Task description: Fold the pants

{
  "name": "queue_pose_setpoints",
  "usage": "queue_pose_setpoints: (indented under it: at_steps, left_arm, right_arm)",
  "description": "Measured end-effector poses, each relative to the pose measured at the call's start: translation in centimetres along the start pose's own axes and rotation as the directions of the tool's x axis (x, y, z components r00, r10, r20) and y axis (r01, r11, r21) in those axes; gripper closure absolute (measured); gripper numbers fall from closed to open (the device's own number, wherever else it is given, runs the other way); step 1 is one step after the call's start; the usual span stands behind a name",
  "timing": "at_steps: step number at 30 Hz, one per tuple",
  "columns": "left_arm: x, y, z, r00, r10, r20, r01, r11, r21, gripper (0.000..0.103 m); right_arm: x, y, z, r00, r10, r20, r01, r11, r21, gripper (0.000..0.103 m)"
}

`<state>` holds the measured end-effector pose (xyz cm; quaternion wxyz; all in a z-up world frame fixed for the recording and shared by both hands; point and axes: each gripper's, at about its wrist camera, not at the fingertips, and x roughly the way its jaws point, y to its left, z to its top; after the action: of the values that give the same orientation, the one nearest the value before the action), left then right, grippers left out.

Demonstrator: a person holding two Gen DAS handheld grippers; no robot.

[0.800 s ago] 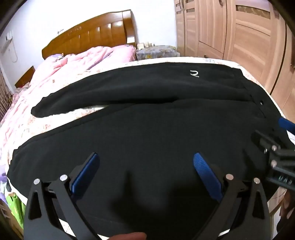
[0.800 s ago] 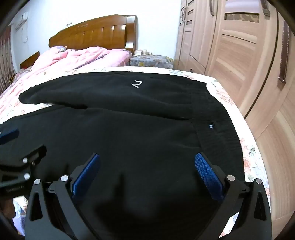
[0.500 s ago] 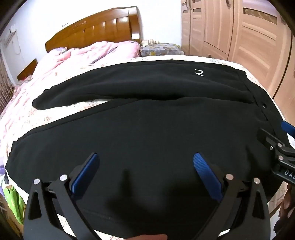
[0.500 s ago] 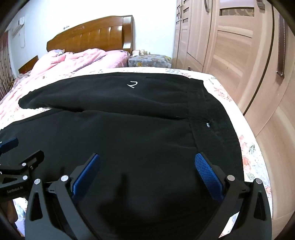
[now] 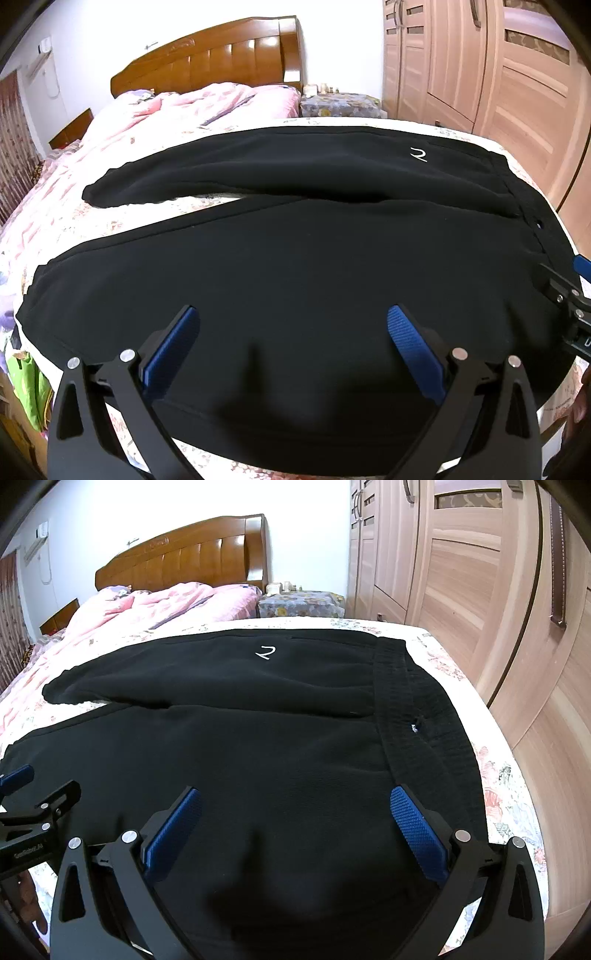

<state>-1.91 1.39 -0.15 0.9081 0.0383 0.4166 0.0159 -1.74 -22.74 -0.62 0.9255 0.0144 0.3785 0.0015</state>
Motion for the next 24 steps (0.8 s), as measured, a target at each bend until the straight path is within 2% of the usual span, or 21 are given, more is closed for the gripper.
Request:
queue_pose_setpoints:
  at_steps: [2, 6, 24]
  left_arm:
    - [0.2, 0.1, -0.1, 1.000, 0.002, -0.016, -0.002, 1.000, -0.002, 0.002]
    - [0.7, 0.4, -0.1, 0.997, -0.046, -0.055, 0.045, 0.999, -0.012, 0.002]
    - [1.3, 0.0, -0.5, 0.996, -0.029, -0.081, 0.029, 1.000, 0.005, 0.002]
  right_arm:
    - [0.0, 0.0, 0.0, 1.000, 0.004, 0.001, -0.004, 1.000, 0.000, 0.004]
    - [0.2, -0.1, -0.1, 1.000, 0.014, -0.004, -0.014, 1.000, -0.004, 0.004]
    - [0.7, -0.1, -0.5, 0.999, 0.038, -0.038, -0.037, 0.999, 0.004, 0.004]
